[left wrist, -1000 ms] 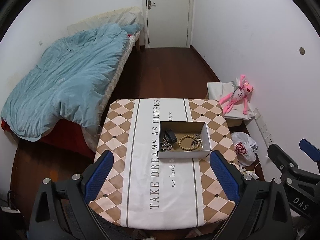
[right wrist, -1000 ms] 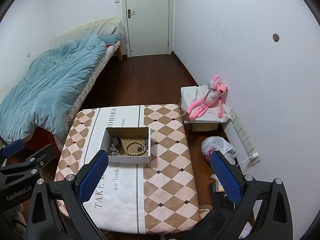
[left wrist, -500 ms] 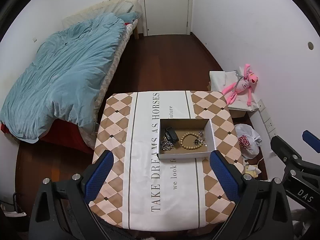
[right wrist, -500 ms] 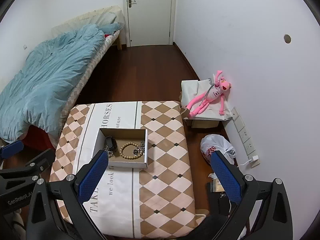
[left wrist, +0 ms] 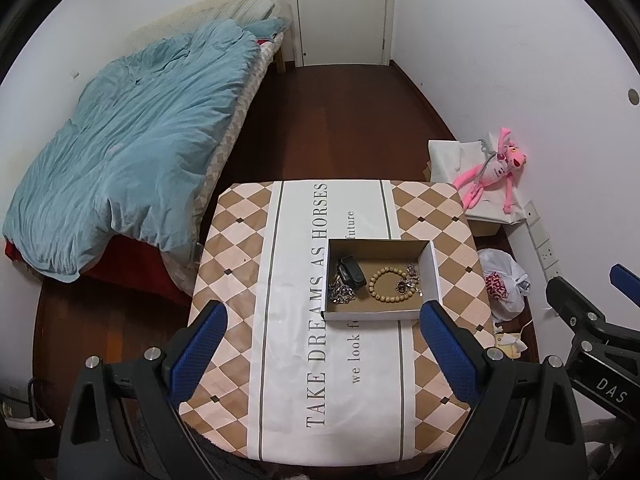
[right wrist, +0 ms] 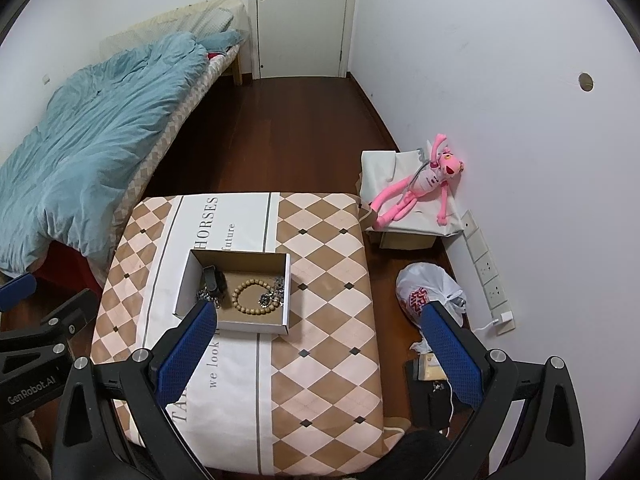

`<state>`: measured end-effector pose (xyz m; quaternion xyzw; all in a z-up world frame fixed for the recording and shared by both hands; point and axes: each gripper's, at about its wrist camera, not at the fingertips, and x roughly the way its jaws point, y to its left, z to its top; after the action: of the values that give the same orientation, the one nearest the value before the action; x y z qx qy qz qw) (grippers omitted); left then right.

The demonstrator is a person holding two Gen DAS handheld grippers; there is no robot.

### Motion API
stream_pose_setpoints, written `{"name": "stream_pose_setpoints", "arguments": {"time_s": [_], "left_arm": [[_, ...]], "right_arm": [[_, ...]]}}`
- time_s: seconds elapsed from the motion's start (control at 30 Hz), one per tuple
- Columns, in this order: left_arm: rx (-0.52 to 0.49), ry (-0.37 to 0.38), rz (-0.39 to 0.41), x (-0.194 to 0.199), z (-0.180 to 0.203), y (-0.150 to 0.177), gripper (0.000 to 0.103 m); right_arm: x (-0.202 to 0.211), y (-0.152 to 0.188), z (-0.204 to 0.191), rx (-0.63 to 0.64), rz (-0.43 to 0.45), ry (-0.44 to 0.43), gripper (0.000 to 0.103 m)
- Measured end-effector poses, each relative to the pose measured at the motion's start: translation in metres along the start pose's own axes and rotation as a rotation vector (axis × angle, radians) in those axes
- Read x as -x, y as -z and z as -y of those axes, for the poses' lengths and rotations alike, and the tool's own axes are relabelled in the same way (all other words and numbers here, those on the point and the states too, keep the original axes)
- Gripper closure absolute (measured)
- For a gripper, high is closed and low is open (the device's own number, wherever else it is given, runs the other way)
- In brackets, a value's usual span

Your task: Organize jewelry

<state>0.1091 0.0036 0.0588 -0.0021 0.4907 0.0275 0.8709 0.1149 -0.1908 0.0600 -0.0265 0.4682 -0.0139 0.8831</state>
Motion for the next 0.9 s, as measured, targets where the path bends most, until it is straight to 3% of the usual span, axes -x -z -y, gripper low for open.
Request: {"name": "stream_pose_setpoints", "arguments": {"time_s": [0.9], "left_arm": [[0.003, -0.021, -0.021, -0.014, -0.007, 0.007, 0.005]], "right_arm": [[-0.012, 0.007, -0.011, 0.013, -0.043, -0.009, 0.000]]}}
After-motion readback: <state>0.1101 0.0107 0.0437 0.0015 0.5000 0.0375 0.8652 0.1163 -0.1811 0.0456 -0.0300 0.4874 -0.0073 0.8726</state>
